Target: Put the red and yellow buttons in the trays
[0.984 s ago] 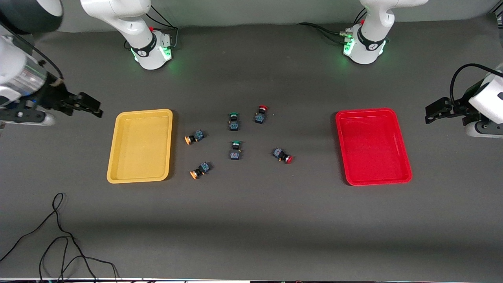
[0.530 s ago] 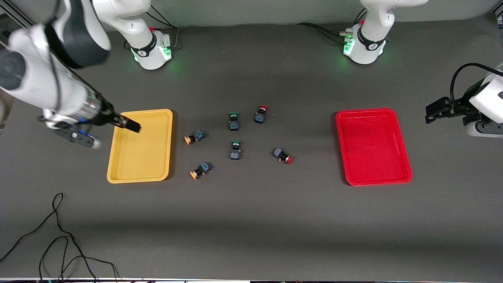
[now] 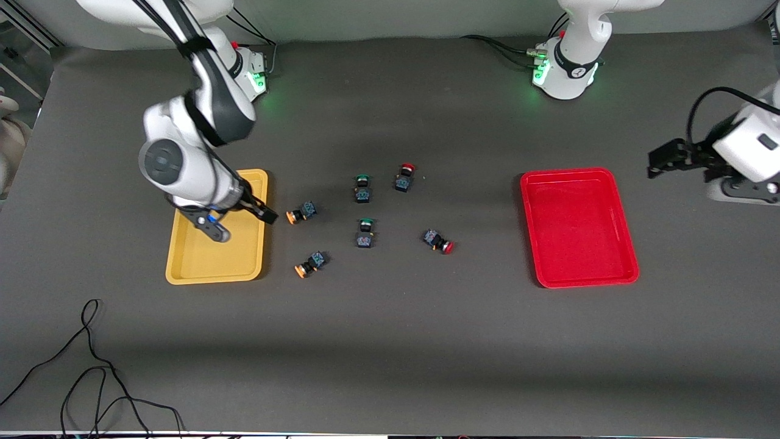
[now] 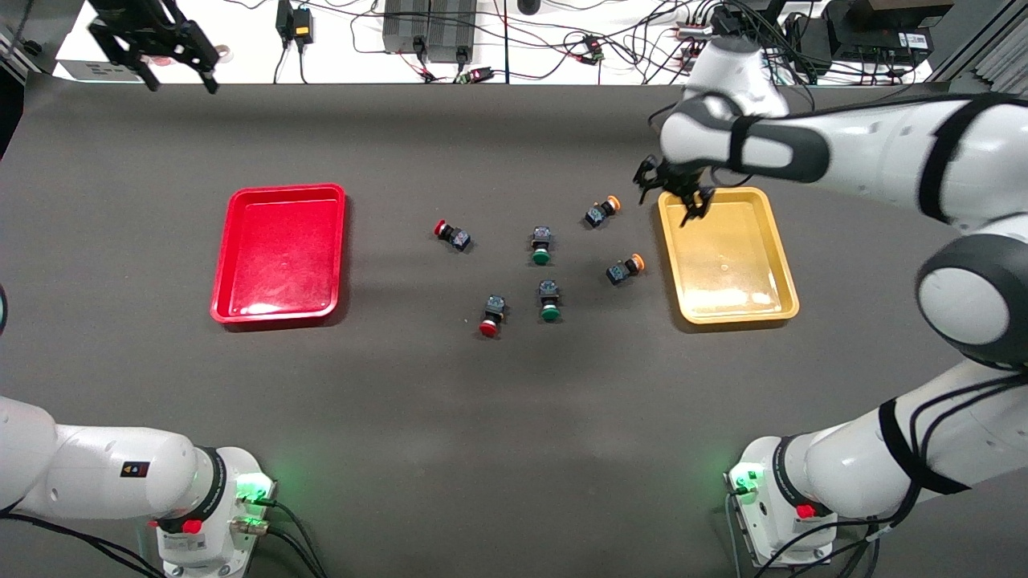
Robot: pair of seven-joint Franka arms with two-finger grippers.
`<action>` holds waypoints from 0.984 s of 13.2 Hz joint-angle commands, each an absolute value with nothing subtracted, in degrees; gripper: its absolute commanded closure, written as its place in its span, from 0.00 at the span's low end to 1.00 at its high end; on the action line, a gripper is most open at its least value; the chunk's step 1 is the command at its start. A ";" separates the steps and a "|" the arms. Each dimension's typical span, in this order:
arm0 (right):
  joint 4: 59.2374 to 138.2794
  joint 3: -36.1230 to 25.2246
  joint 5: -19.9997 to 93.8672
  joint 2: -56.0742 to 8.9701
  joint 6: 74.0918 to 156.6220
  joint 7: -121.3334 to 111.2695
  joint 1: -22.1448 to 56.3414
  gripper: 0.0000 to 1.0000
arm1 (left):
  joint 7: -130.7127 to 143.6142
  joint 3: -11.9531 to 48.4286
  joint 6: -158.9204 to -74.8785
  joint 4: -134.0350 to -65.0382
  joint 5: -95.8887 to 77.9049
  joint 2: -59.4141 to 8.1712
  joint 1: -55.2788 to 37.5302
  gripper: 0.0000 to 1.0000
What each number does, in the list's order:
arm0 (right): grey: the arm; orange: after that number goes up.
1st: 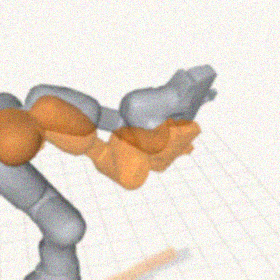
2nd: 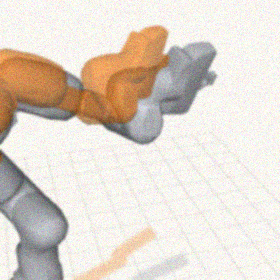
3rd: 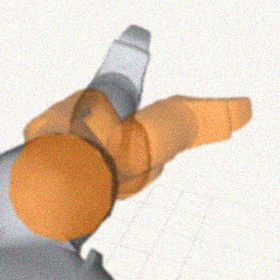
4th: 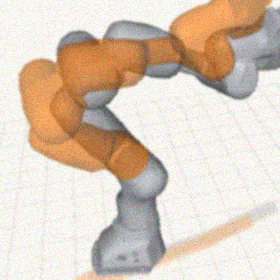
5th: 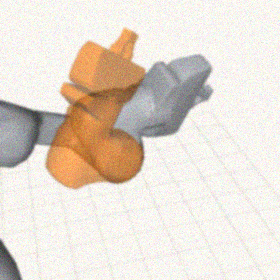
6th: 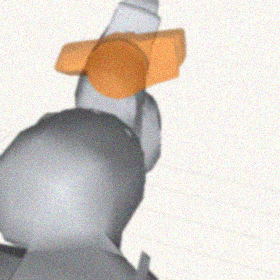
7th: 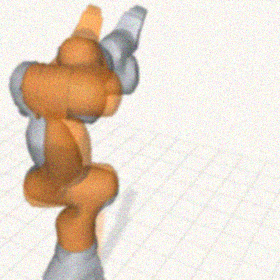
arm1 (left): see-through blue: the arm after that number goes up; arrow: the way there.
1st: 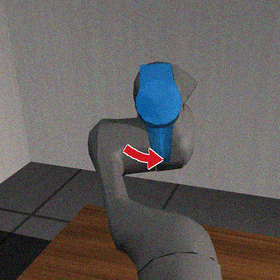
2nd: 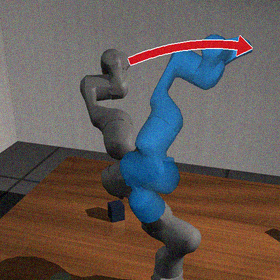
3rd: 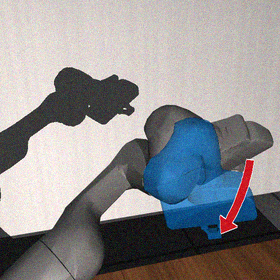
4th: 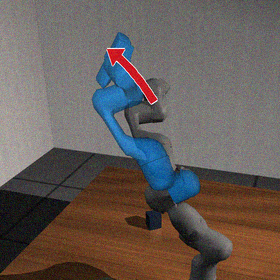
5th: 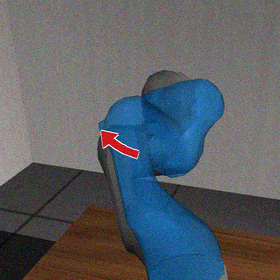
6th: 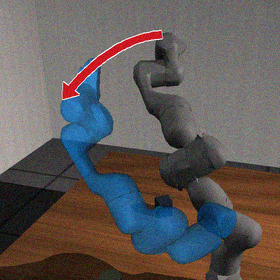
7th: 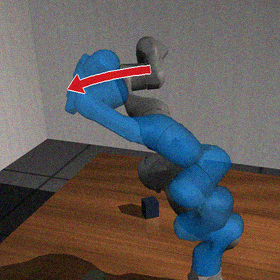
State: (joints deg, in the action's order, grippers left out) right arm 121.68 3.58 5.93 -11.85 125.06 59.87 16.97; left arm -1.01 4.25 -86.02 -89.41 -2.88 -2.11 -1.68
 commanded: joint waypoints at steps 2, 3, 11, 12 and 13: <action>123.40 3.51 6.59 -18.97 133.84 68.28 19.60 0.00 | 8.22 14.46 -86.39 -90.88 -4.04 -0.26 -2.99 0.00; 123.66 4.56 6.59 -20.55 135.42 70.47 19.60 0.00 | 12.44 18.24 -87.79 -91.23 -3.96 -0.44 -3.60 0.00; 125.77 7.12 6.59 -23.73 138.95 74.80 19.60 0.19 | 31.63 23.29 -104.22 -100.36 -3.16 -3.33 -23.62 0.00; 125.77 7.12 6.59 -23.99 139.39 74.79 19.60 0.28 | 31.90 23.29 -105.72 -101.33 -3.16 -4.21 -24.16 0.00; 125.77 7.12 6.59 -23.99 139.57 74.79 19.60 0.36 | 31.90 23.29 -106.34 -102.21 -3.16 -5.09 -24.52 0.00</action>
State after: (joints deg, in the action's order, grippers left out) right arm 125.19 7.11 5.95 -24.38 138.38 73.72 19.44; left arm 31.03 24.33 -104.19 -100.44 -3.72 -3.91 -23.16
